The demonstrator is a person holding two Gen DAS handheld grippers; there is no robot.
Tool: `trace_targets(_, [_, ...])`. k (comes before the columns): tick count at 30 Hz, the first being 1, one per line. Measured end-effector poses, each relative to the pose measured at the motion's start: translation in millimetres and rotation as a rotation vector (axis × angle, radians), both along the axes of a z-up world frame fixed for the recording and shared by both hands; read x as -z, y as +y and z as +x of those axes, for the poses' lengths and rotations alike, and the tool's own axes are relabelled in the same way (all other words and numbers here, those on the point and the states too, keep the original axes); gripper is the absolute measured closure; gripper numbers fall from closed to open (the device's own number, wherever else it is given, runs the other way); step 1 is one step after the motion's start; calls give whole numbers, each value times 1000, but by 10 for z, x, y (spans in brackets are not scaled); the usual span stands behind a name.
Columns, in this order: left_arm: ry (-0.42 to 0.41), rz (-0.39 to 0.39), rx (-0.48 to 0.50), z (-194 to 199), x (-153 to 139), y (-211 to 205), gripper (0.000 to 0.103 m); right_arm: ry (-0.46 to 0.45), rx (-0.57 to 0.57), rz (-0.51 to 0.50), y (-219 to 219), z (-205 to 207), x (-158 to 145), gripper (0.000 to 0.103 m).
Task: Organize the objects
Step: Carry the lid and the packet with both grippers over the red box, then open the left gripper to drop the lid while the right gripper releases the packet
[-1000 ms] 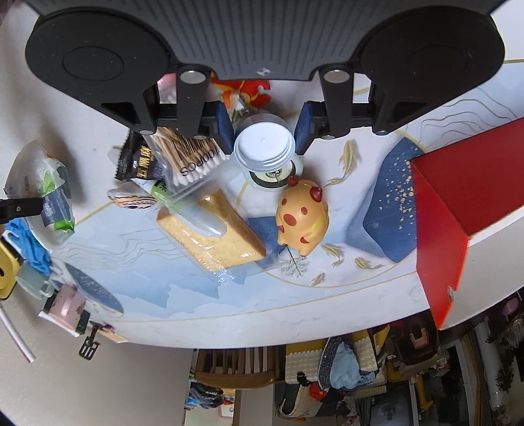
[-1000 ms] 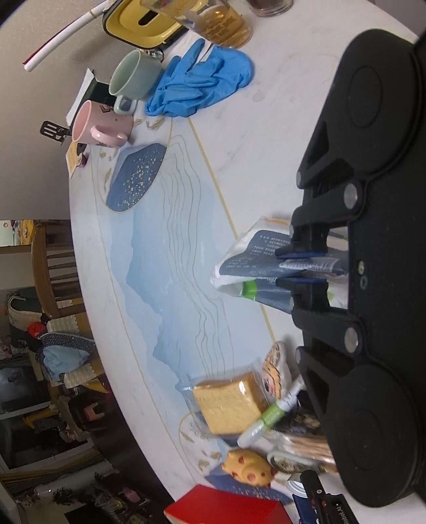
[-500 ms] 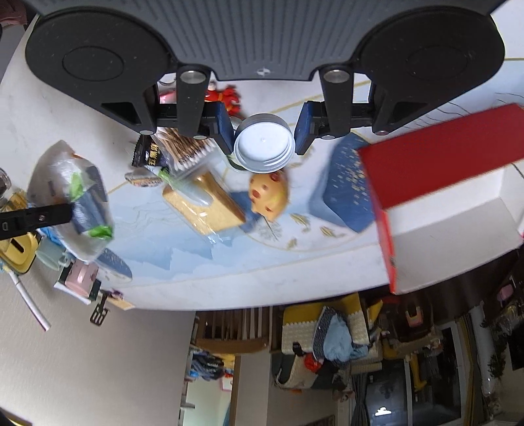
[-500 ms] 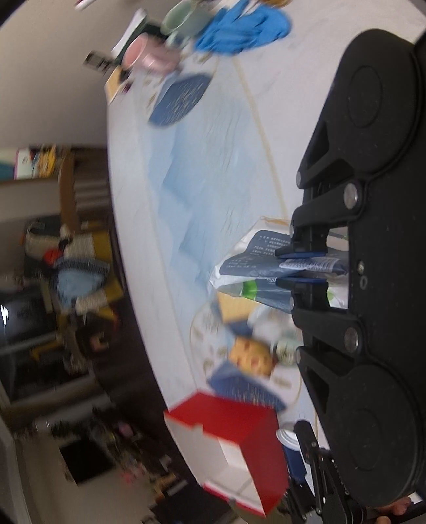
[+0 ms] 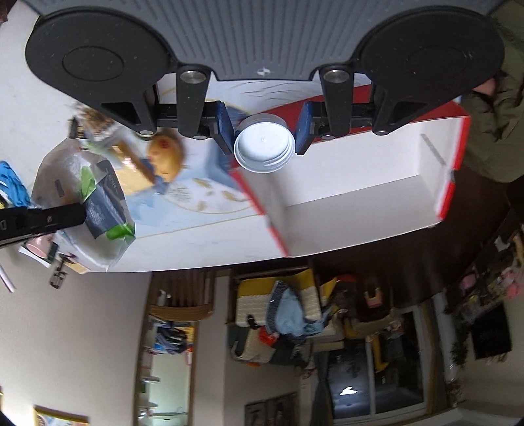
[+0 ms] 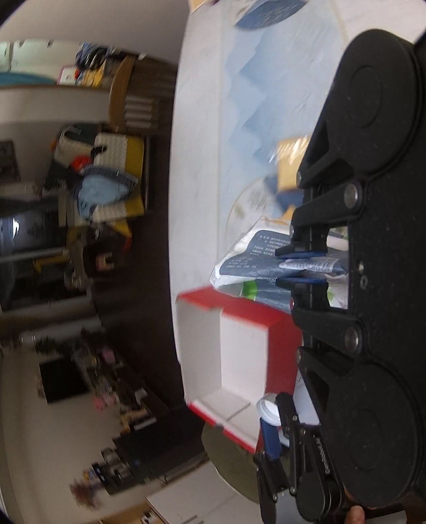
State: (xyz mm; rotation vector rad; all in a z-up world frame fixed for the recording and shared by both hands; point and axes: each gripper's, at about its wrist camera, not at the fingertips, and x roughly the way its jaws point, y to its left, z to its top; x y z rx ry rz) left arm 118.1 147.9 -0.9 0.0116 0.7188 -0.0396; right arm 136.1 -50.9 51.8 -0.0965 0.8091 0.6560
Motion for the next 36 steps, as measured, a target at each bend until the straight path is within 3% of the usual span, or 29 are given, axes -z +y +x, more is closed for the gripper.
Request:
trace_targets(7, [17,29,-41,108,11,551,64,-5,-72,-1,630,102,-51,92])
trace_targets(16, [59,93,-15,440,99,1029,64,19,-93,-8,1374,355,55,92])
trace_targets(27, [166,154,32,1056,462,1365,64,58,-90,-72,1944,592,491,92])
trace_targets(36, [263,222,86,1442,784,1347,64,87,-106,-210,2334,686,933,92])
